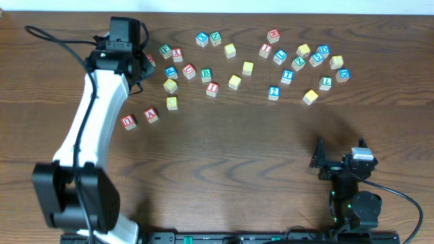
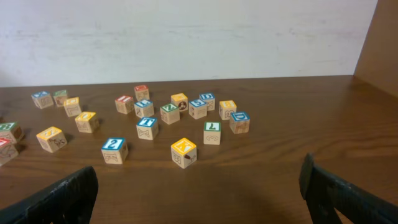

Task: Spell out ROBOT
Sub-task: 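Lift the green R block and carry it toward the table center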

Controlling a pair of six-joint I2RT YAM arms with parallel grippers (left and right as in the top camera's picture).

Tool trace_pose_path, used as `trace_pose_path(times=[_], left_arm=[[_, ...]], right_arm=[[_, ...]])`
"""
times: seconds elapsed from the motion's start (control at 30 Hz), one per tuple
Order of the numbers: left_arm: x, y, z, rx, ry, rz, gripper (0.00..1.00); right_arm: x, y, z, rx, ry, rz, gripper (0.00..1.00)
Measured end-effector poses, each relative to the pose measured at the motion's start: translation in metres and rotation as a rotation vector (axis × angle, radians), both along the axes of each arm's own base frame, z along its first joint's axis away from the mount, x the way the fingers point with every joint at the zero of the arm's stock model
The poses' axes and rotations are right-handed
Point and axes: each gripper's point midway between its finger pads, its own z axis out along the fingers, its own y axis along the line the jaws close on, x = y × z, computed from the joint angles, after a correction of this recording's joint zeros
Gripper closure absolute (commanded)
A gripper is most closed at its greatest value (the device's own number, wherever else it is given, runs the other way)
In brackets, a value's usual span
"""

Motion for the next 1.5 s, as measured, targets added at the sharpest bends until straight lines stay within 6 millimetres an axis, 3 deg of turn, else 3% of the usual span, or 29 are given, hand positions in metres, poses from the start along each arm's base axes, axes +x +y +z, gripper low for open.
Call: trace_pose_path(times=[0.2, 0.43, 0.53, 0.73, 0.93, 1.27, 1.5], left_arm=[[-0.026, -0.035, 0.034, 0.061, -0.021, -0.141, 0.81], [-0.058, -0.072, 0.045, 0.114, 0.018, -0.277, 0.87], [-0.069, -0.080, 0.033, 0.130, 0.061, -0.309, 0.88], [-0.093, -0.091, -0.011, 0.143, 0.167, -0.365, 0.88], [-0.103, -0.102, -0.046, 0.090, 0.204, -0.415, 0.88], [-0.116, -0.126, -0.074, 0.023, 0.223, -0.519, 0.88], [-0.121, -0.128, -0.092, 0.009, 0.225, -0.540, 0.87]], right_arm=[[0.000, 0.000, 0.000, 0.000, 0.000, 0.000, 0.01], [0.000, 0.000, 0.000, 0.000, 0.000, 0.000, 0.01], [0.000, 0.000, 0.000, 0.000, 0.000, 0.000, 0.01], [0.000, 0.000, 0.000, 0.000, 0.000, 0.000, 0.01], [0.000, 0.000, 0.000, 0.000, 0.000, 0.000, 0.01], [0.000, 0.000, 0.000, 0.000, 0.000, 0.000, 0.01], [0.000, 0.000, 0.000, 0.000, 0.000, 0.000, 0.01]])
